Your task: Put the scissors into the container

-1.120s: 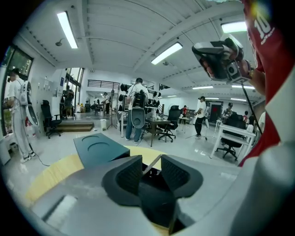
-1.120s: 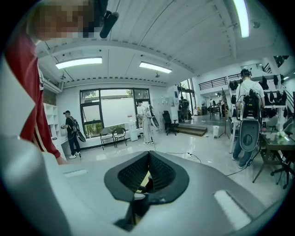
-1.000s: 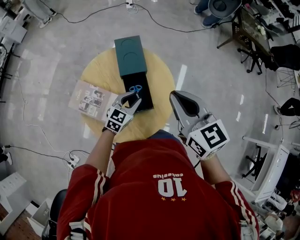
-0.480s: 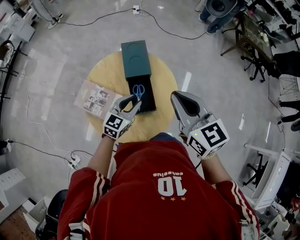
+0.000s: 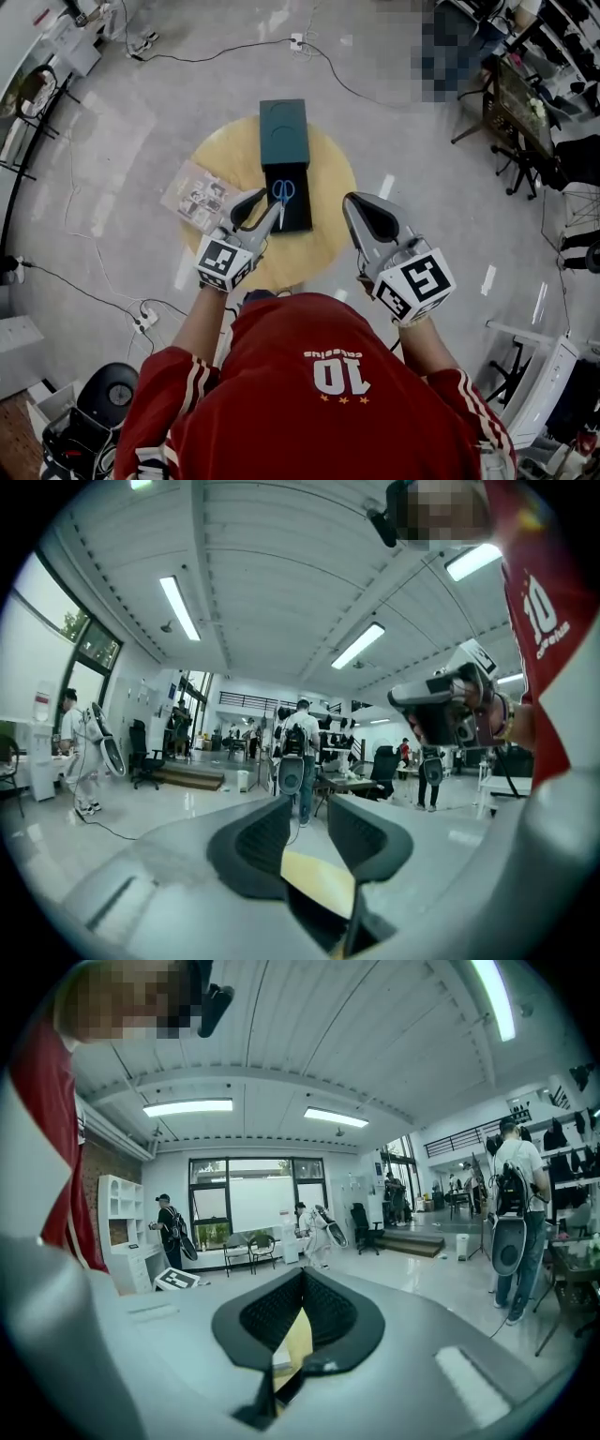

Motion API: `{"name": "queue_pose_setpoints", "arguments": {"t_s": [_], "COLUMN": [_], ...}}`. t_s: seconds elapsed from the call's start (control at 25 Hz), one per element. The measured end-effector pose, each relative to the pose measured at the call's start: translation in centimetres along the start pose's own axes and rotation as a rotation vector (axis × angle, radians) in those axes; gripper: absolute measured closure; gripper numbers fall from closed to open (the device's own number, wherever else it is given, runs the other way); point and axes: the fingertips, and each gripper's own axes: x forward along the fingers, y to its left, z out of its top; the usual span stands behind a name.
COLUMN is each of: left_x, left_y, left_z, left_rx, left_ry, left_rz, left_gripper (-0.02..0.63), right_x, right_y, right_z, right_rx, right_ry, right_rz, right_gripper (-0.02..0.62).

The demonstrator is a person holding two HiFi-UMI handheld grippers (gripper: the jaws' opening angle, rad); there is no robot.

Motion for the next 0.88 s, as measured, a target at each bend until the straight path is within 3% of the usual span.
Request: {"name": "queue_pose_setpoints", "arguments": {"t_s": [0.52,0.76,0.88], "left_x": [-2.1,-4.3,-5.6], "left_y": [-3.5,-4.8,-4.5], "left_z": [7.7,12.1,13.2], "left_rx": [0.021,0.091,0.083], "left_ry": [-0.097,-0.141,-0.152], "left_rz": [0.07,0.186,0.24], "left_gripper": [0.469,0.481,0.534], "right_x": [-1.6,-1.7,-1.8], "right_y": [0.1,0.5,0.9], "right_z": [0.8,1.4,2.1], "right_rx": [-0.022,-0.021,-0.034], "right_ry": [-0.07,-0.089,-0.101], "right_rz": [0.018,0.035,0.049], "right_gripper": [0.604,0.604,0.604]}}
